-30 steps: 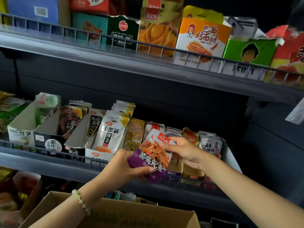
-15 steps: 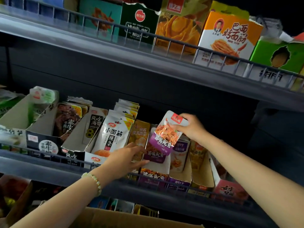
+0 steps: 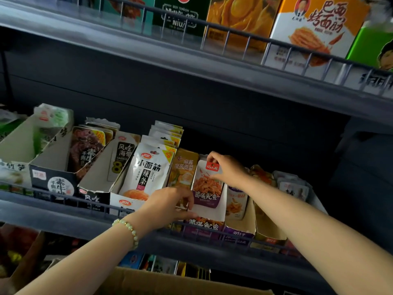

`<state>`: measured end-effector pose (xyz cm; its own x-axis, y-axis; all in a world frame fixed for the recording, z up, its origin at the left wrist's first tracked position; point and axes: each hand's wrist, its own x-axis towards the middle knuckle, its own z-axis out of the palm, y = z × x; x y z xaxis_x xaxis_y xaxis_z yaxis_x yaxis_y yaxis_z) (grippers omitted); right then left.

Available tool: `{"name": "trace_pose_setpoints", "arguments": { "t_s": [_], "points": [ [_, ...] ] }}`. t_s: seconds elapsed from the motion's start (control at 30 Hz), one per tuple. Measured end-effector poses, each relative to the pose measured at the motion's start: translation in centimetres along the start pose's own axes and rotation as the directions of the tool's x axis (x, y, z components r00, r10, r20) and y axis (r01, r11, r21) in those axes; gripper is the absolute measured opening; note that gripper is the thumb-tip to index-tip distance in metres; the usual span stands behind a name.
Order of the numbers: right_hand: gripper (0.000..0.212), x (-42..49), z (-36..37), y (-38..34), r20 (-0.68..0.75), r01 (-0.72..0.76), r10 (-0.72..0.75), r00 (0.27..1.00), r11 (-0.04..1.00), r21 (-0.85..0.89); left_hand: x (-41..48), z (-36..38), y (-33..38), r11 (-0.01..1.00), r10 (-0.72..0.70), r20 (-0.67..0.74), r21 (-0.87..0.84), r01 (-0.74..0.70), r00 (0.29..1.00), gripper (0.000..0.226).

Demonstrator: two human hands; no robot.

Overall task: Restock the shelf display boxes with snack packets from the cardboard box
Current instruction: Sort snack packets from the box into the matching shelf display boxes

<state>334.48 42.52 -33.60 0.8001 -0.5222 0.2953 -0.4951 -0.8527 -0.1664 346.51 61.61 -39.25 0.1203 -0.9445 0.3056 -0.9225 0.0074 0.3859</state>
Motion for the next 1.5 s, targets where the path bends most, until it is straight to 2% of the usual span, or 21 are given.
{"name": "trace_pose_setpoints", "arguments": {
  "t_s": [0.17, 0.23, 0.4, 0.5, 0.63, 0.77, 0.9, 1.03, 1.2, 1.37, 1.43, 1.5],
  "points": [
    [0.047, -1.0, -0.3, -0.2, -0.040, 0.027, -0.028, 0.999, 0.999, -0.031, -0.1, 0.0, 0.3, 1.000, -0.027, 0.022, -0.005, 0.027, 0.999, 0.023],
    [0.046, -1.9, -1.2, -0.4, -0.085, 0.033, -0.032, 0.996, 0.999, 0.018, -0.4, 0.0, 0.6, 0.999, -0.042, 0.017, -0.021, 0.042, 0.999, 0.021],
    [0.037, -7.8, -3.8, -1.1, -0.155, 0.020, 0.010, 0.988, 0.982, 0.186, -3.4, -0.3, 1.7, 0.997, -0.032, -0.094, -0.077, 0.024, 0.995, 0.046],
    [0.036, -14.1, -3.4, -1.8, -0.077, 0.009, 0.011, 0.997, 0.968, 0.252, -7.1, -0.2, 3.4, 0.990, -0.035, -0.114, -0.141, 0.019, 0.993, 0.056],
    [0.037, -22.7, -0.1, -1.9, 0.135, -0.012, -0.023, 0.991, 0.968, 0.251, -12.5, 1.2, 4.7, 0.980, -0.052, 0.029, -0.192, 0.057, 0.998, 0.053],
    [0.035, -28.2, 3.4, -0.7, 0.239, -0.107, 0.055, 0.970, 0.971, 0.213, -15.8, 4.3, 5.3, 0.989, -0.088, 0.242, -0.098, 0.115, 0.966, 0.063],
    [0.031, -30.9, 5.3, -0.2, 0.265, -0.198, 0.130, 0.955, 0.948, 0.249, -16.8, 8.3, 4.8, 0.979, -0.136, 0.390, -0.089, 0.184, 0.911, 0.068],
    [0.025, -31.6, 6.0, -0.8, 0.244, -0.208, 0.140, 0.960, 0.938, 0.278, -17.4, 13.3, 3.5, 0.949, -0.188, 0.466, -0.139, 0.281, 0.865, 0.039],
    [0.021, -31.7, 6.2, -1.0, 0.207, -0.199, 0.141, 0.968, 0.934, 0.296, -17.4, 18.0, 3.2, 0.922, -0.257, 0.542, -0.110, 0.370, 0.800, 0.039],
    [0.021, -31.7, 6.3, -1.0, 0.197, -0.199, 0.145, 0.970, 0.936, 0.291, -16.4, 22.5, 6.3, 0.870, -0.294, 0.706, -0.082, 0.486, 0.644, 0.052],
    [0.022, -31.7, 6.4, -1.0, 0.185, -0.195, 0.147, 0.972, 0.940, 0.280, -16.0, 23.9, 7.7, 0.828, -0.306, 0.693, -0.145, 0.541, 0.653, 0.044],
    [0.022, -31.7, 6.4, -1.0, 0.167, -0.189, 0.147, 0.975, 0.943, 0.274, -15.9, 25.5, 8.4, 0.783, -0.261, 0.702, -0.247, 0.570, 0.662, 0.020]
  ]
}}
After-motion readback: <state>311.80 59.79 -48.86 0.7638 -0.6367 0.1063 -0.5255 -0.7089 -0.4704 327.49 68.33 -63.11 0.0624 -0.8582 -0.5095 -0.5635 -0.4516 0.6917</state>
